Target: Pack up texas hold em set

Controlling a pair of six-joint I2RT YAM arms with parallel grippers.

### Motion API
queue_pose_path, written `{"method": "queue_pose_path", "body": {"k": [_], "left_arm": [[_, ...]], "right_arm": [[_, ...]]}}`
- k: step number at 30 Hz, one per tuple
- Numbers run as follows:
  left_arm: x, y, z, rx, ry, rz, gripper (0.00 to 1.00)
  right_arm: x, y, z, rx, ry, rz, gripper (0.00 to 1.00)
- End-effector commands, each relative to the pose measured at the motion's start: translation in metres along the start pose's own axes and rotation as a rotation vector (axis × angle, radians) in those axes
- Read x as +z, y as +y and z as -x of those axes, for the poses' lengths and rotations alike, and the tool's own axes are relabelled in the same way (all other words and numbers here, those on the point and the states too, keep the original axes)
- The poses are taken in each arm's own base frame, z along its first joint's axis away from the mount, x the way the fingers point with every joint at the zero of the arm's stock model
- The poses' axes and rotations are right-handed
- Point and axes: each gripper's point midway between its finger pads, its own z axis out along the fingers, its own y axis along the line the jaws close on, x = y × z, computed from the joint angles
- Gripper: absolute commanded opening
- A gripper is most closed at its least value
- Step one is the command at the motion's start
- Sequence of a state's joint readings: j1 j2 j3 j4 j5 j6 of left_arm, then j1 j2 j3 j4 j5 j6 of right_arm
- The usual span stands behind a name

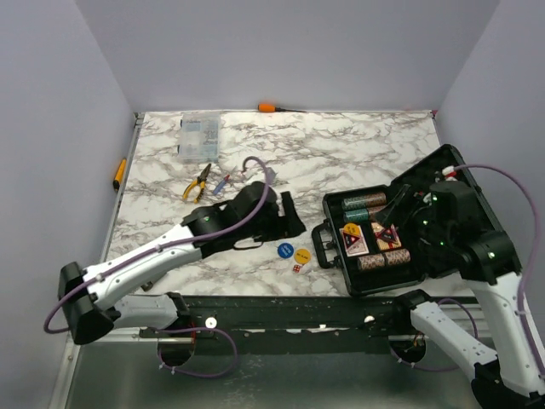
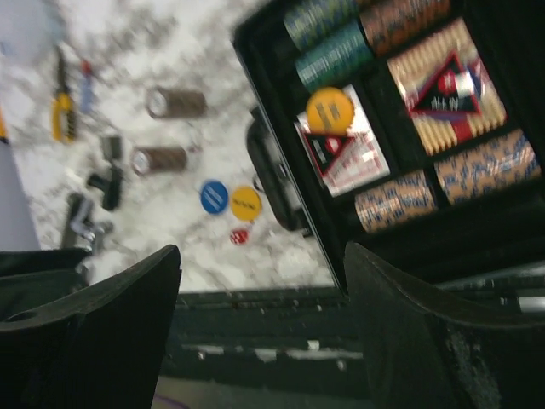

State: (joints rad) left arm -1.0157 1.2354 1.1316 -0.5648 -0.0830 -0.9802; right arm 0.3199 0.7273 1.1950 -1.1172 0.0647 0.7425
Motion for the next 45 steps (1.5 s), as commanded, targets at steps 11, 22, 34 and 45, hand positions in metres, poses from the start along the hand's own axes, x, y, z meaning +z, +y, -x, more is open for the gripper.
{"method": "queue_pose_path", "body": {"k": [11,22,34,45], "left_arm": [[-0.087,0.138,0.022,0.083,-0.237,0.300,0.77],[-0.119,0.168,0.005,0.051,-0.282,0.325,0.77],[-0.140,0.195,0.001,0.086,-0.361,0.356,0.77],[-0.148,0.202,0.008,0.083,-0.428,0.371,0.74]], "right_arm": [[0.048,-0.058,-0.135,0.099,0.487,-0.138,0.29],[0.094,-0.071,-0.153,0.140,0.482,-0.161,0.21],[0.126,-0.100,-0.168,0.109,0.488,-0.270,0.12],[0.116,-0.128,-0.147,0.115,0.384,-0.478,0.12]]}}
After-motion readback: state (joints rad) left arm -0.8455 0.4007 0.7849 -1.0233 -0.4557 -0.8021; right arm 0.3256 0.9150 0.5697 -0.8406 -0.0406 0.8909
